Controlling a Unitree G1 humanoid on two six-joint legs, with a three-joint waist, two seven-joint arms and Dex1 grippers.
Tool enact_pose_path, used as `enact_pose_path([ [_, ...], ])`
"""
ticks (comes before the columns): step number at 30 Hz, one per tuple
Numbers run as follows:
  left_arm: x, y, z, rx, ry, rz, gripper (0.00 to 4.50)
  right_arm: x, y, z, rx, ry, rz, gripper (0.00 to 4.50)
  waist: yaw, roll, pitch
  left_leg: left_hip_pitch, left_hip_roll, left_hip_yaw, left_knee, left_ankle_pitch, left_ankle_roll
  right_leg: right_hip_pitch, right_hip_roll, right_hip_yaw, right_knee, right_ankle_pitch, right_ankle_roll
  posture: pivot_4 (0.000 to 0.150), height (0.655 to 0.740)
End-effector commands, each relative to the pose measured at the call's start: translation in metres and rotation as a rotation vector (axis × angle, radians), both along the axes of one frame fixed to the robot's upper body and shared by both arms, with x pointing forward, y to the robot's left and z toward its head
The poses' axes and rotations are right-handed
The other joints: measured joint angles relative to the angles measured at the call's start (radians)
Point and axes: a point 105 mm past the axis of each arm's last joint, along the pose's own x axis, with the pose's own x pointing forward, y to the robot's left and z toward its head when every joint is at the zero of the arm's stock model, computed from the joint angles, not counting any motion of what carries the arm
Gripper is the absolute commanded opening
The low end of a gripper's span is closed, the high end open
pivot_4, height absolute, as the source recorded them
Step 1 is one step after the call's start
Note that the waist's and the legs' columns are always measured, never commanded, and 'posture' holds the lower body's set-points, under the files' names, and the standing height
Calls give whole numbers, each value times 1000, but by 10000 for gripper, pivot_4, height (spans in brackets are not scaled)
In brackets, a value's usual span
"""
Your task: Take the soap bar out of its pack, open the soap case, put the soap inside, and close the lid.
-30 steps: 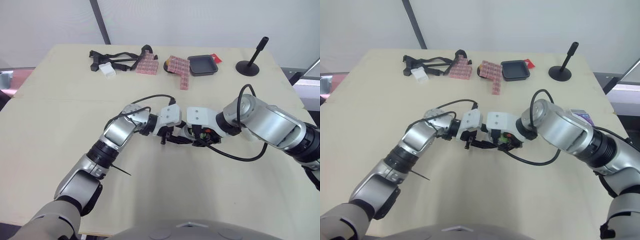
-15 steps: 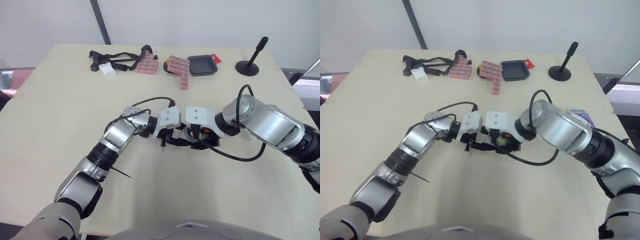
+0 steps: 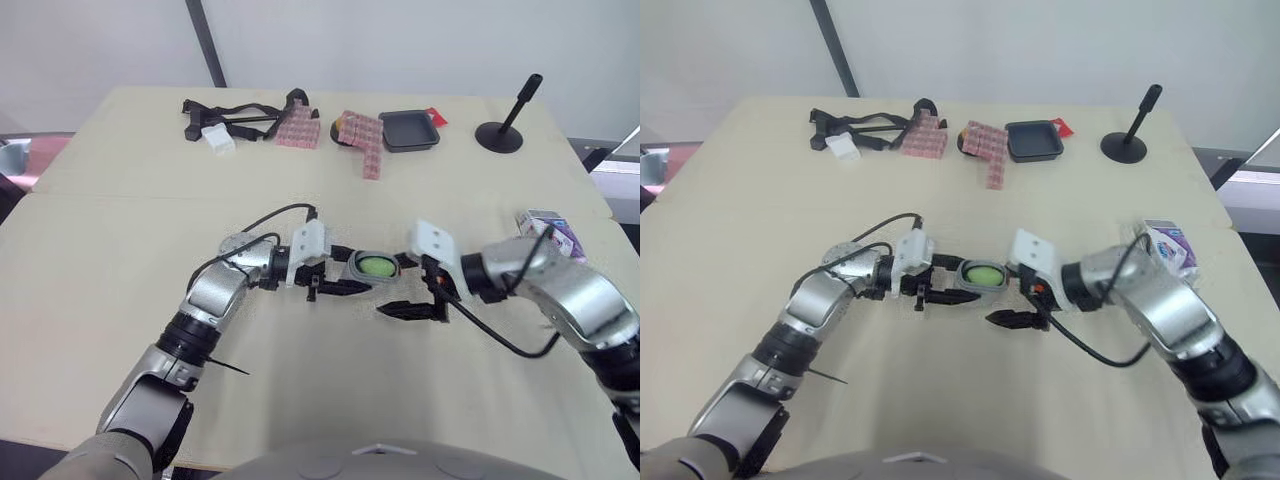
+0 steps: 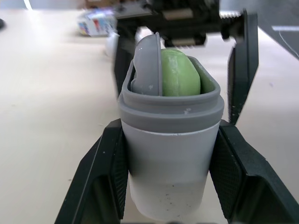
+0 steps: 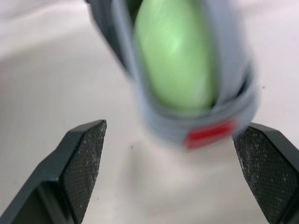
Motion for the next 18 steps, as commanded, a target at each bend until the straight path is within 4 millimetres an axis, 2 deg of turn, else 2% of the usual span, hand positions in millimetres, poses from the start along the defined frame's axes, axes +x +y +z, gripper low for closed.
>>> enact_pose_path([
  [1, -6, 4, 18, -111, -41, 38, 18643, -2, -9, 8, 109, -110, -30, 44559, -5, 0, 0, 0, 0, 0, 0, 0, 0, -1, 0, 0, 0, 0, 0, 1500, 7400],
  [9, -10, 26, -15, -74, -44, 106, 18643, -8, -27, -14, 297, -190, -180, 44559, -33, 0, 0, -1, 3, 0, 0, 2, 3, -2, -3, -2, -3, 0, 0, 1500, 7400],
  [18, -15, 33, -19, -66, -51, 54, 18643, -16, -34, -28, 336, -228, -229, 44559, -45, 0, -1, -1, 2, 0, 0, 3, 5, -2, -4, -3, -2, 0, 0, 1500, 7400],
])
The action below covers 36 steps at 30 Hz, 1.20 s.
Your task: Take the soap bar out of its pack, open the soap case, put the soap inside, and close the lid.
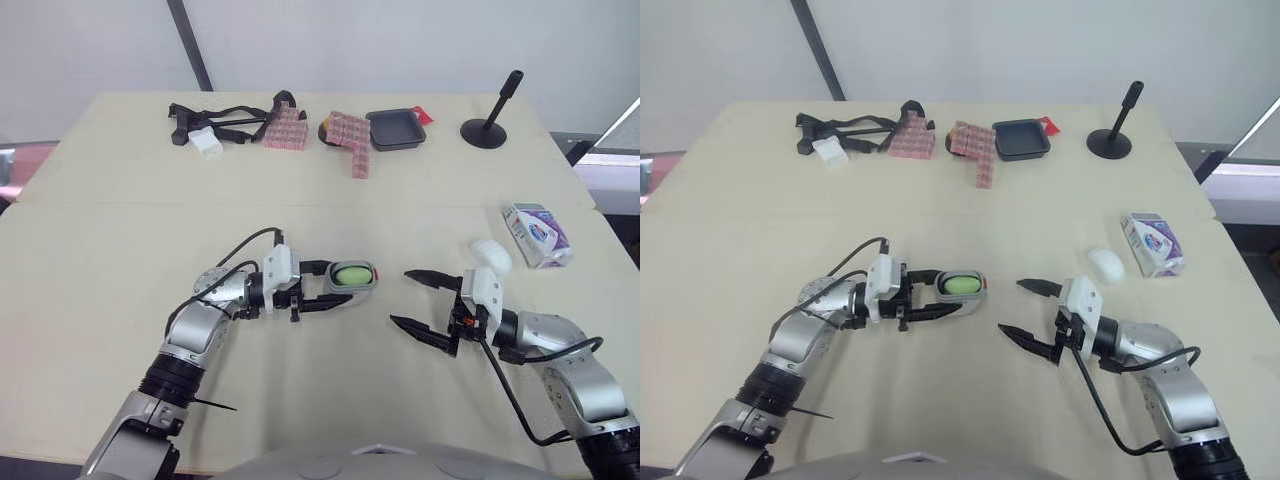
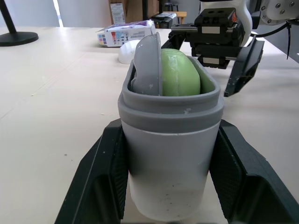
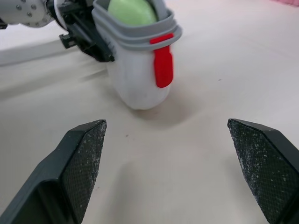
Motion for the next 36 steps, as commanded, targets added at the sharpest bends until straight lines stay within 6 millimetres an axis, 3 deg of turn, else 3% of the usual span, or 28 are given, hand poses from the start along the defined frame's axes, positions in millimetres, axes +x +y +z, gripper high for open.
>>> enact_pose_path([
  [1, -2, 3, 9, -18, -26, -30, 18643, 0, -6, 5, 1, -47, -18, 44559, 0, 0, 0, 0, 0, 0, 0, 0, 0, 0, 0, 0, 0, 0, 0, 1500, 7400],
  [9, -1, 3, 19, -34, -43, -53, 18643, 0, -8, 9, 17, -43, -37, 44559, -1, 0, 0, 0, 0, 0, 0, 0, 0, 0, 0, 0, 0, 0, 0, 1500, 7400],
  [12, -6, 1, 21, -33, -55, -84, 18643, 4, -18, 16, 24, -67, -104, 44559, -1, 0, 0, 0, 0, 0, 0, 0, 0, 0, -1, 0, 0, 0, 0, 1500, 7400],
  [17, -7, 3, 19, -20, -66, -93, 18643, -3, -70, 29, 20, -78, -334, 44559, 10, 0, 0, -1, -1, 0, -1, 0, 0, 0, -1, -1, -2, 0, 0, 1500, 7400],
  [21, -1, 4, 22, -31, -71, -61, 18643, -28, -128, 44, 64, -50, -567, 44559, 14, 0, 0, -2, -2, 0, -2, 0, 1, 1, -3, -2, -4, 0, 0, 1500, 7400],
  [29, -3, 2, 21, -33, -71, -70, 18643, -82, -188, 27, -23, 36, -826, 44559, 3, 0, -1, -1, -2, 0, -2, -3, 5, 1, -4, -4, -5, 0, 0, 1500, 7400],
  [33, -4, 1, 22, -37, -64, -78, 18643, -94, -198, 22, -58, 60, -860, 44559, -4, 0, -1, -1, -3, 0, -2, -3, 7, 1, -6, -4, -5, 0, 0, 1500, 7400],
  [36, -5, 0, 23, -45, -54, -82, 18643, -90, -202, 20, -103, 102, -844, 44559, -9, 1, -1, -1, -3, 0, -3, -3, 8, 1, -6, -4, -5, 0, 0, 1500, 7400],
])
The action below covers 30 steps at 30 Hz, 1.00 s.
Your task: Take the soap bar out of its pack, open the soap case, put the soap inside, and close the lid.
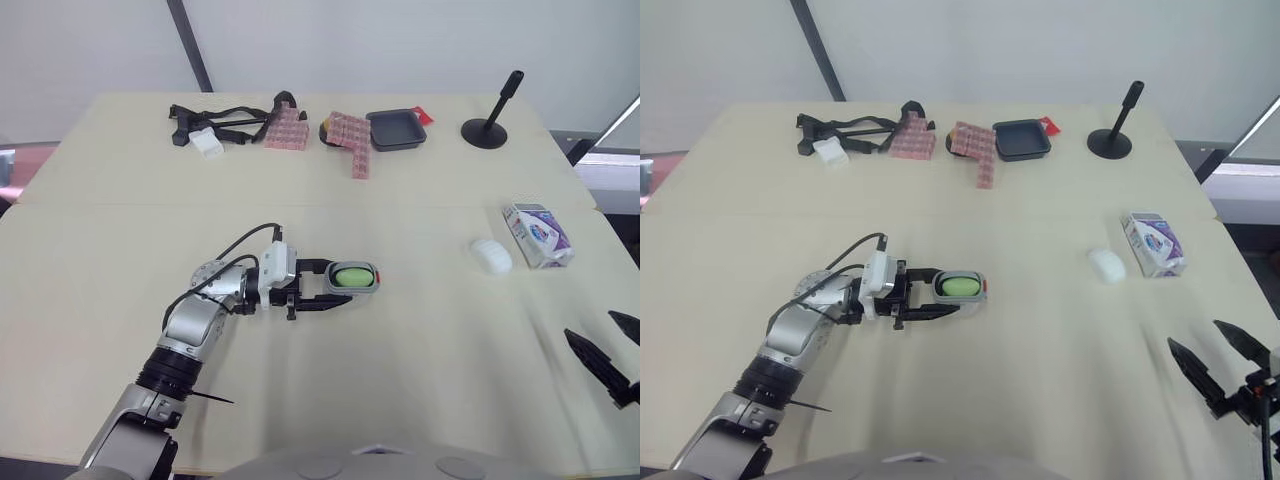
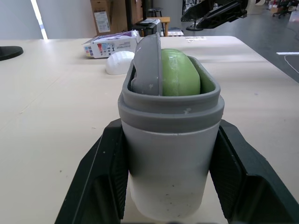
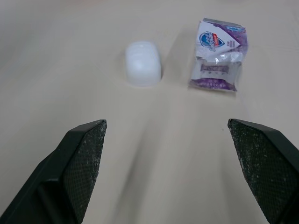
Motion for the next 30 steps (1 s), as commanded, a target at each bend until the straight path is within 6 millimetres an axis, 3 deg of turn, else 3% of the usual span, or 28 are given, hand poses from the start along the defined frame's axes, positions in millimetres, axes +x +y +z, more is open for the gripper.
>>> enact_pose_path([
  [1, -3, -1, 14, -41, -31, -13, 18643, 7, -9, 8, -60, 33, 18, 44559, -4, 0, 0, 0, 0, 0, 0, 0, 0, 0, 0, 0, 0, 0, 0, 1500, 7400],
  [8, -4, -3, 15, -30, -30, -18, 18643, 44, -18, 24, -109, 273, 68, 44559, -10, 4, -2, 3, -2, 0, 0, 2, -1, 4, -1, 1, 0, 0, 0, 1500, 7400],
  [15, -4, -5, 17, -38, -34, -7, 18643, 94, 20, 71, -111, 432, 175, 44559, -7, 5, -2, 5, -2, -1, -1, 3, -3, 6, 0, 1, 0, 0, 1, 1500, 7400],
  [20, -7, -10, 18, -50, -41, -16, 18643, 110, 34, 70, -158, 543, 221, 44559, 19, 5, -2, 4, -1, -1, -3, 3, -3, 6, 0, -1, -3, 0, 1, 1500, 7400],
  [30, -4, -17, 22, -93, -30, 7, 18643, 152, 62, 63, -163, 615, 308, 44559, 20, 5, -2, -1, -1, 0, 3, 4, -3, 2, 0, 0, 1, 0, 1, 1500, 7400],
])
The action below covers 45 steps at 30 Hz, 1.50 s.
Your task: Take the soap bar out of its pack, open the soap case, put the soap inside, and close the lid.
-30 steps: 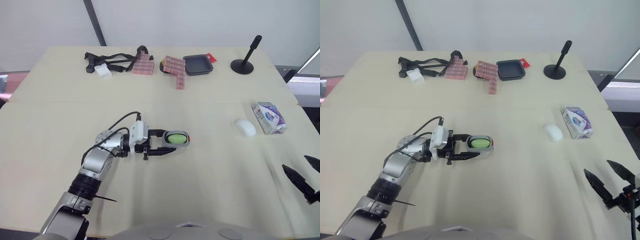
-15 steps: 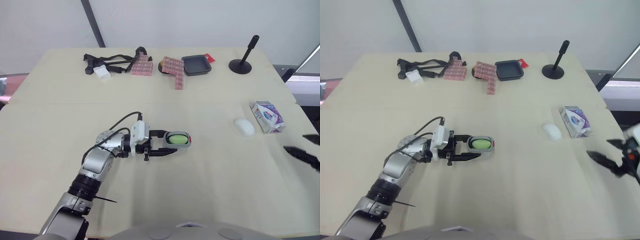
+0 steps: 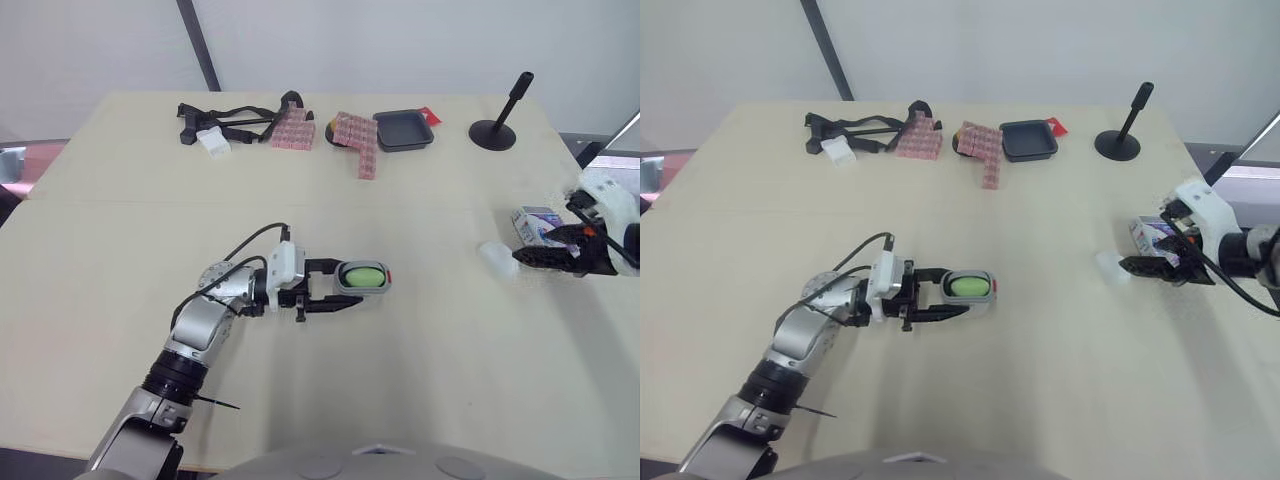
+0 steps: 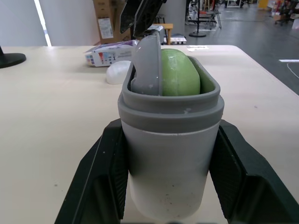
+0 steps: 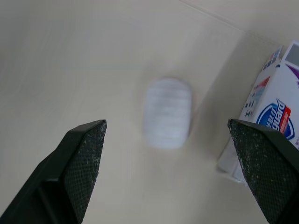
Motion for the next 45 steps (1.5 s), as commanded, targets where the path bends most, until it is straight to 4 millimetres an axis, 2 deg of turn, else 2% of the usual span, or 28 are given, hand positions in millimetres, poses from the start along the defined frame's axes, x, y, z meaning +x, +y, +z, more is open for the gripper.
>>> enact_pose_path([
  [1, -2, -3, 12, -33, -44, -10, 18643, 8, 4, -9, -7, 32, 23, 44559, -1, 0, 0, 0, 0, 0, 0, 0, 0, 0, 0, 0, 0, 0, 0, 1500, 7400],
  [12, -18, -6, 4, 3, 22, -125, 18643, 24, 9, -34, -20, 77, 35, 44559, 18, 0, 0, -1, 0, 1, 2, 0, 0, -1, 1, 0, 4, 0, 0, 1500, 7400],
  [39, -20, -7, 0, 49, -16, -163, 18643, 21, 5, -55, -65, 140, 53, 44559, 28, 0, 0, -2, 1, 3, 2, 0, 0, -2, 1, 0, 6, 0, 0, 1500, 7400],
  [40, -20, -7, 0, 49, -15, -163, 18643, 20, 5, -56, -73, 144, 56, 39155, 28, 1, 0, -2, 1, 3, 2, 0, 0, -2, 1, 0, 6, 0, 0, 1500, 7400],
  [45, -21, -8, 0, 50, -16, -162, 18643, 19, 3, -56, -78, 147, 53, 23632, 26, 0, 0, -2, 1, 3, 2, 0, 0, -2, 1, 0, 6, 0, 0, 1500, 7400],
])
